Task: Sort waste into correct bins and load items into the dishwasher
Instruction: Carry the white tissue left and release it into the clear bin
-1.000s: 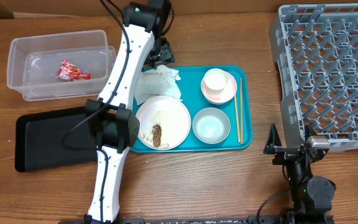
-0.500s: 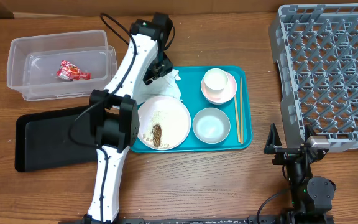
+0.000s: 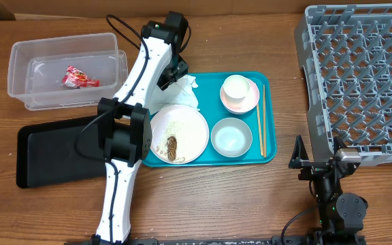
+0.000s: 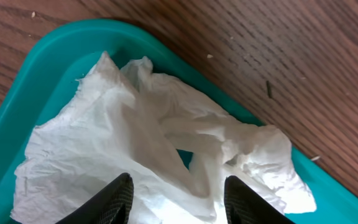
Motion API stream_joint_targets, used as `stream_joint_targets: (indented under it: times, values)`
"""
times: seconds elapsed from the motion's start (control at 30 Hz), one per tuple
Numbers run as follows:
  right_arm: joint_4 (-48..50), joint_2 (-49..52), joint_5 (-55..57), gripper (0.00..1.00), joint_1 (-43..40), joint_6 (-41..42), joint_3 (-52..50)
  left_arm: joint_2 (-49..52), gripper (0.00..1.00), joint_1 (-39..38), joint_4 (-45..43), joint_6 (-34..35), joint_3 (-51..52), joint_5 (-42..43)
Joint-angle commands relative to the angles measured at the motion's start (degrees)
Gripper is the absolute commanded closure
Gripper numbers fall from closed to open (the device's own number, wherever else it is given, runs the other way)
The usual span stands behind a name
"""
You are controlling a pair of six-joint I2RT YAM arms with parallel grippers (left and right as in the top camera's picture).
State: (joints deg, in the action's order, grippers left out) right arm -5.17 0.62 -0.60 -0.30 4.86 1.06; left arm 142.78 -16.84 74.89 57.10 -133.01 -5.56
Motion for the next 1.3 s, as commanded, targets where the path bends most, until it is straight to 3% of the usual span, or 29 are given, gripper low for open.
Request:
stream_joint_targets:
  times: [0.0, 0.13, 0.33, 0.43, 0.63, 0.97, 1.27]
  values:
    - [0.33, -0.46, 0.55, 0.00, -0.11, -0.20, -0.59, 0.37, 0.50, 0.20, -0.31, 1.29, 1.77, -1.97]
    - [0.33, -0.46, 0.55, 0.00, -0.11, -0.22, -0.59, 0.37, 0.51, 0.15, -1.14, 1.68, 4.37, -1.95]
    - [0.33, -0.46, 0.55, 0.00, -0.11, -0.22, -0.59, 0.24, 0.69, 0.20, -1.51, 1.66, 4.90, -1.92]
    - [0.33, -0.46, 0.55, 0.00, -0.11, -0.20, -0.59, 0.02, 0.84, 0.33, -0.70, 1.64, 3.89, -1.90]
    - [0.33, -0.46, 0.55, 0.00, -0.11, -0.22, -0.59, -0.09, 0.96, 0.31, 4.28, 1.64, -0.70, -1.90]
    - [0.33, -0.46, 0.55, 0.00, -0.11, -0.20, -0.59, -0.09, 0.96, 0.37, 14.32, 1.64, -12.04, -0.39]
    - [0.33, -0.46, 0.55, 0.00, -0.11, -0.20, -0.59, -0.09, 0.96, 2.38, 18.27, 1.60, -26.99, -1.62]
